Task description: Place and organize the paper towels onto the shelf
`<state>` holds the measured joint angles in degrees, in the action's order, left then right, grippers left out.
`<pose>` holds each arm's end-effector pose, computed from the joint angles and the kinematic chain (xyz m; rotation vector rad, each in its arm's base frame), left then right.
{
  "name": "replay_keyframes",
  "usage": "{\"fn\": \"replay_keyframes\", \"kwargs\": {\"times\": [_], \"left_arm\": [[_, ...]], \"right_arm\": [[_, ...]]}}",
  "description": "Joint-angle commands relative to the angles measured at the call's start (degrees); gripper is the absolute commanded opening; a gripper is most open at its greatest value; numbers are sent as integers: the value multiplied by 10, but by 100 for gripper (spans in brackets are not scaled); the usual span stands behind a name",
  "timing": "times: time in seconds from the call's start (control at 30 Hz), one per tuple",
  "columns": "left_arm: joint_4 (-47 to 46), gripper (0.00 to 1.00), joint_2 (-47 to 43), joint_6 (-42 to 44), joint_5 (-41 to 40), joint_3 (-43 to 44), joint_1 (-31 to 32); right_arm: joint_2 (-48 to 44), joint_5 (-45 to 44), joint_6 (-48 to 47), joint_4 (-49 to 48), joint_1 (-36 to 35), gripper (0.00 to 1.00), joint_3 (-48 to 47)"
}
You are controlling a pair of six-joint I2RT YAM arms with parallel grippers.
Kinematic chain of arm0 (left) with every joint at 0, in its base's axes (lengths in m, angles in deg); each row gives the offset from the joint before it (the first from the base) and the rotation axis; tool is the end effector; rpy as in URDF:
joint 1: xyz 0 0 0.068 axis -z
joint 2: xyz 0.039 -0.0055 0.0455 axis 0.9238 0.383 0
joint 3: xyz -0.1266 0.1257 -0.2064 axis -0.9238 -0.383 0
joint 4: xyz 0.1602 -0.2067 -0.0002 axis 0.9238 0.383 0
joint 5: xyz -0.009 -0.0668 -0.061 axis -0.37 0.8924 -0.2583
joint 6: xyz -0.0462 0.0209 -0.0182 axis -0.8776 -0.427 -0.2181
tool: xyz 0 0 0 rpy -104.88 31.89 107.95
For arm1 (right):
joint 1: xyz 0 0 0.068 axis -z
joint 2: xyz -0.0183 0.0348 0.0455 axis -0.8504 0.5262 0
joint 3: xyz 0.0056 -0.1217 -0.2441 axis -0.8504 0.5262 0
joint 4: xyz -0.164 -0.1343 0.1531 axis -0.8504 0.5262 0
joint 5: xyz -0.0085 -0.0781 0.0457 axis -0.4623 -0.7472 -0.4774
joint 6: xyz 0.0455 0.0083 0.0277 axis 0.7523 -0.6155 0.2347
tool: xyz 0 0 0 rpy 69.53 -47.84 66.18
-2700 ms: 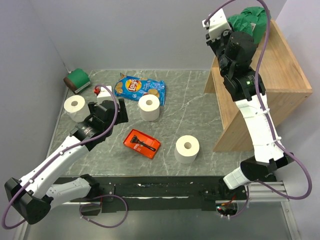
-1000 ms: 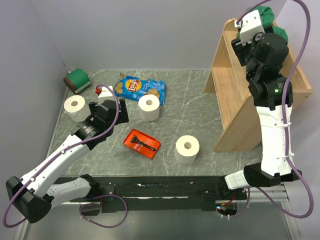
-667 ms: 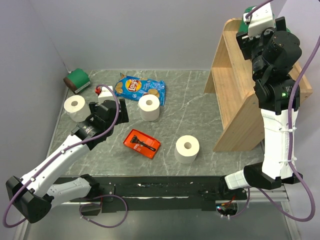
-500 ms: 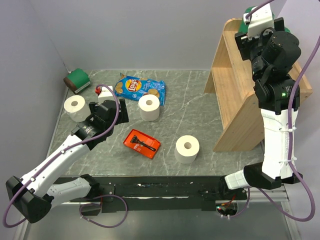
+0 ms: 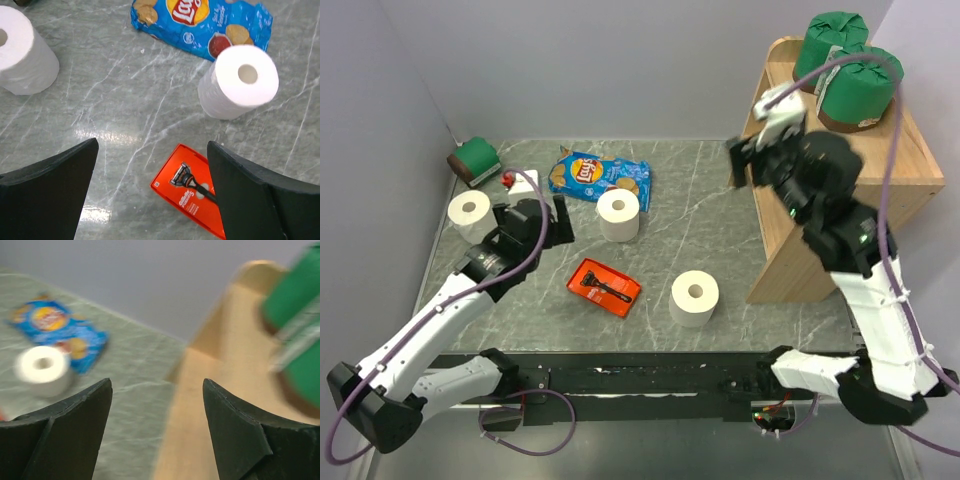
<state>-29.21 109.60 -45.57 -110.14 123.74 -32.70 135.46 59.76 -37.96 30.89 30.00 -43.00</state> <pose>0.1868 -0.1060 0.3448 -0.2161 2.0151 -0.0741 0.1717 0.0820 0.5426 -0.4607 1.5873 -0.0725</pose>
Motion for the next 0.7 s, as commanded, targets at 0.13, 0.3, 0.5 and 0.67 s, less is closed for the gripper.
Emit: {"fn": "replay_keyframes", "kwargs": {"times": [0.13,0.3,0.5,0.67], "left_arm": [[-28,96,24,-23,135,70,-164],[-4,96,109,-30,177,165,-268],[-52,96,225,-5,148,263,-365],[-70,99,350,-17,224,349,-458]], "right_arm": [[-101,10,136,-105,-160,84,252],[-133,27,168,-183,-238,100,373],[-131,16,216,-213,-287,100,429],[-136,25,224,-239,-302,100,449]]}}
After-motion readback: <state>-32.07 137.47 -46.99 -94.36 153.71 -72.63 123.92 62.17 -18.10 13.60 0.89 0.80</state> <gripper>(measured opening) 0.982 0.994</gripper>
